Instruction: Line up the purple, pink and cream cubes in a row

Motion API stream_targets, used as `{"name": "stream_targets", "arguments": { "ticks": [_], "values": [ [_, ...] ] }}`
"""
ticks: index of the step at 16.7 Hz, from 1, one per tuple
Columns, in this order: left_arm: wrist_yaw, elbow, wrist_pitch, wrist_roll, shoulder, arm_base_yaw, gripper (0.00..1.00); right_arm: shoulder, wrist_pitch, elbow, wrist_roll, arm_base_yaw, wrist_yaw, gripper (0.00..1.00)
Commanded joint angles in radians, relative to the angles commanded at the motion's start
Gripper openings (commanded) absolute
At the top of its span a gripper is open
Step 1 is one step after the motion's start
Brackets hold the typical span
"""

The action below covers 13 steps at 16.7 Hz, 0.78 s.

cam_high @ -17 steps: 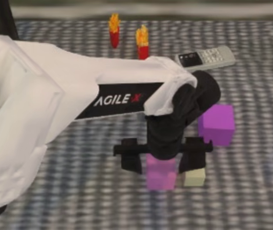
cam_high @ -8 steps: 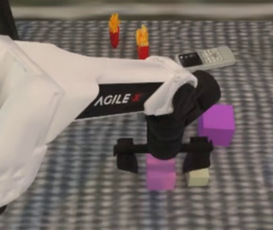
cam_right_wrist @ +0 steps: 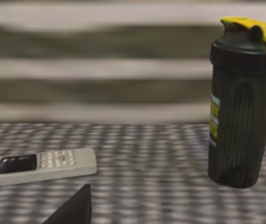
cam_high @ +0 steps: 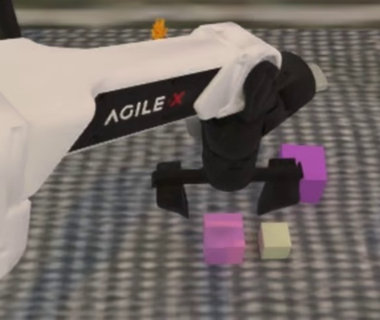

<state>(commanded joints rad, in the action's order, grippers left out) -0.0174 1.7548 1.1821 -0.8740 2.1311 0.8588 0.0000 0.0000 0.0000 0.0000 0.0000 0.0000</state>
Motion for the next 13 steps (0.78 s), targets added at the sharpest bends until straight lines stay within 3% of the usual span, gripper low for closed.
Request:
{"name": "stream_targets", "arguments": {
  "ticks": [7, 13],
  "values": [
    [-0.002, -0.022, -0.014, 0.007, -0.031, -0.012, 1.0, 0.029, -0.02, 0.029, 0.01, 0.008, -0.001, 1.0],
    [-0.011, -0.307, -0.195, 0.099, -0.353, -0.166, 1.0, 0.346, -0.22, 0.334, 0.098, 0.076, 0.002, 1.0]
  ]
}}
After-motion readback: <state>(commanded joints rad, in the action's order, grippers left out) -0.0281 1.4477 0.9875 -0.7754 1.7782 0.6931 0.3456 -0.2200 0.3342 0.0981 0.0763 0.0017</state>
